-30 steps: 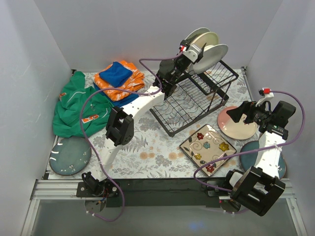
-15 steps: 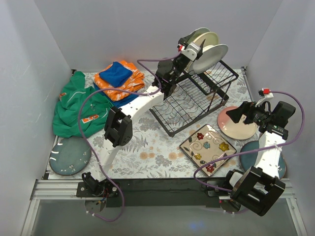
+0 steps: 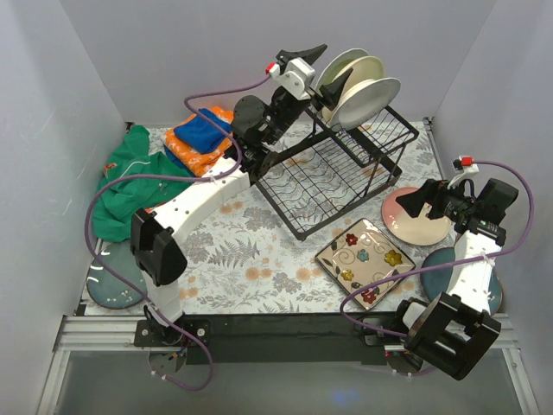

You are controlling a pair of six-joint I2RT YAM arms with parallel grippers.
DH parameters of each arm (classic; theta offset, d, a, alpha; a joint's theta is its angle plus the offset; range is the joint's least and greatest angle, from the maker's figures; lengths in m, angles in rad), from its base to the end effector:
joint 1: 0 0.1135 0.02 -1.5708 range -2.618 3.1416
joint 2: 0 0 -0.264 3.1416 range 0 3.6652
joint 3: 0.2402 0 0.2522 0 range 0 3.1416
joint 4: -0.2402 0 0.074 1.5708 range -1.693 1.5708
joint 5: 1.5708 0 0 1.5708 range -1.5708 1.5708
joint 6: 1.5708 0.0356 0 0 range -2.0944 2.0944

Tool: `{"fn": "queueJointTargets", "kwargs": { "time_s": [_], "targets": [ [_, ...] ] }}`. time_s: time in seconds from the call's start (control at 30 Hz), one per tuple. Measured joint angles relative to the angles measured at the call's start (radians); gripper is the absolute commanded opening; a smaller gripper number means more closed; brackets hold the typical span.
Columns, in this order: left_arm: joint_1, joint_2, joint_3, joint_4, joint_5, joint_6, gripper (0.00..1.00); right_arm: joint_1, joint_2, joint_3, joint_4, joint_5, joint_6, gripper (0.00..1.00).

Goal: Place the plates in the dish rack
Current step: Insert the plate into the dish rack

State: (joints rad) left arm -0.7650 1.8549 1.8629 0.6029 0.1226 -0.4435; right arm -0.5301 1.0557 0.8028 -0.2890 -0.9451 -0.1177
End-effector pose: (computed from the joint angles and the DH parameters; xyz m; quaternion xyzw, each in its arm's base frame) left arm 0.3058 -0.2996 0.4916 0.1274 0.4462 -0.5263 0.7125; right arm 0.2073 -0.0881 0.2911 -0.0605 0.8046 0.2362 0.5415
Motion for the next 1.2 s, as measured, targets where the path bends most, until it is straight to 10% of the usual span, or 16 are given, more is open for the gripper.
{"fn": "queueJointTargets", "kwargs": {
  "time_s": [0.63, 1.2],
  "targets": [
    [0.017, 0.055, 0.067, -0.391, 0.177, -0.187, 0.65, 0.000, 0.063, 0.088, -0.141, 0.000, -0.132, 0.98],
    [0.022, 0.205, 0.273, -0.533, 0.042, -0.165, 0.69, 0.045, 0.192, 0.230, -0.344, 0.056, -0.340, 0.98]
  ]
}}
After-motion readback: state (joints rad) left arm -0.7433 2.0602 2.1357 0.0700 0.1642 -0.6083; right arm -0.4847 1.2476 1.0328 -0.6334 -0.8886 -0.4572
